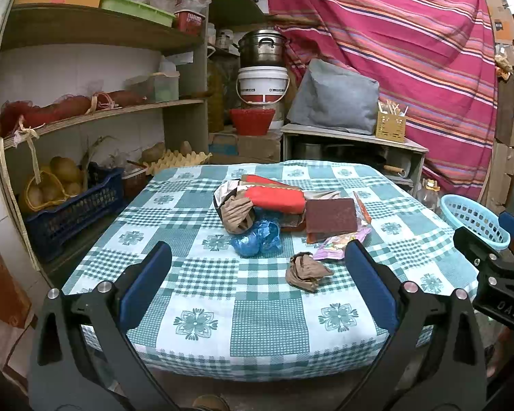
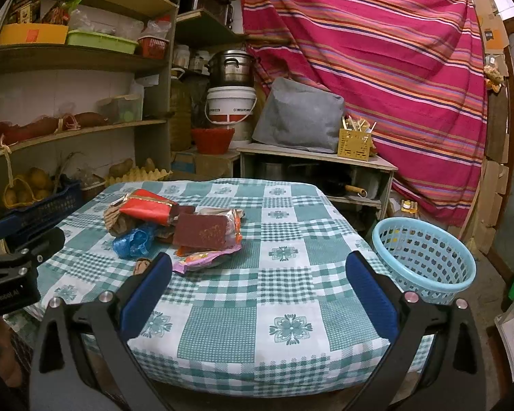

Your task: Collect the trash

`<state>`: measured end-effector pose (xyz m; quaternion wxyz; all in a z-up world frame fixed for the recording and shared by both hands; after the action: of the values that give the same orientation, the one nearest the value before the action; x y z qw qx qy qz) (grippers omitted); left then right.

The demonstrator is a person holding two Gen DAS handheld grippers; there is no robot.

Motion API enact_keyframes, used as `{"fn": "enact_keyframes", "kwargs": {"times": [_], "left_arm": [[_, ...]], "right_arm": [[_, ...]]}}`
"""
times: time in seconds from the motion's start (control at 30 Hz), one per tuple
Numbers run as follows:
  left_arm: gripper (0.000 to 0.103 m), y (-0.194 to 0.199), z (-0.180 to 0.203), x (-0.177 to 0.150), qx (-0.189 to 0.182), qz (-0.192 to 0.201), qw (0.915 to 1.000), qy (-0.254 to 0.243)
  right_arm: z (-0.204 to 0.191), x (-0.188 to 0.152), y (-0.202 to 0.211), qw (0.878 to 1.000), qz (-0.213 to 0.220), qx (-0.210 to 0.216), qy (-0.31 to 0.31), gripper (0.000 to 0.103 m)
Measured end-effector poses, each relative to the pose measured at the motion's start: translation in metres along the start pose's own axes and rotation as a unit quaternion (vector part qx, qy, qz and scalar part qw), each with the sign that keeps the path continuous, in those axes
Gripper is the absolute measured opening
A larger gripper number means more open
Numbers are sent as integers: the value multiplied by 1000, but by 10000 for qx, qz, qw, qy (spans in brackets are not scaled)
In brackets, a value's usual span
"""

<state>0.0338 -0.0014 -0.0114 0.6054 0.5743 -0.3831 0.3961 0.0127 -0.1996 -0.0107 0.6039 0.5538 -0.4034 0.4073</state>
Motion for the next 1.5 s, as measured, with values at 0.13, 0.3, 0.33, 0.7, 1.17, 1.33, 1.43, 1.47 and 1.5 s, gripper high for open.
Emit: {"fn": "enact_keyframes", "kwargs": {"times": [0.13, 0.3, 0.33, 0.7, 1.17, 1.33, 1.43, 1.47, 1.5], "left_arm": [[98, -1, 1, 0, -3, -3, 10000, -6], [98, 0, -1, 0, -4, -3, 10000, 1], [98, 0, -1, 0, -4, -4, 10000, 0], [98, 1, -2, 0, -7, -10, 10000, 26], [98, 0, -3, 1, -5, -12, 10000, 28], [98, 0, -3, 1, 2, -4, 10000, 18], [98, -1, -4, 1, -5, -11, 10000, 26], [98, 1, -3, 0, -9, -1, 10000, 26], [98, 1, -3, 0, -5, -1, 10000, 25]], "right_arm": [[2, 0, 3, 10000, 9, -5, 20, 99], [1, -1, 3, 10000, 23, -8, 12, 99], [1, -1, 3, 10000, 28, -8, 14, 99], [-1, -3, 2, 10000, 48, -17, 23, 99], [8, 3, 5, 10000, 34, -33, 8, 99], [7, 2, 5, 10000, 40, -42, 18, 99], [8, 3, 5, 10000, 46, -49, 22, 99], [7, 2, 5, 10000, 42, -47, 19, 99], [7, 2, 5, 10000, 38, -42, 15, 99]]}}
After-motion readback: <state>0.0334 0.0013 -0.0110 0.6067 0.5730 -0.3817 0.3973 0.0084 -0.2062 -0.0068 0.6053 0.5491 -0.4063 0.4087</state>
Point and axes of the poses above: each gripper's, at about its wrist camera, not at the fingertips, and y roughly against the way its jaws point, z to its right, x to its top, the point moved 4 cm from there along -y, roughly the way its jaws point, and after that the axes turned 3 degrees about y, right-handed, at the moved point
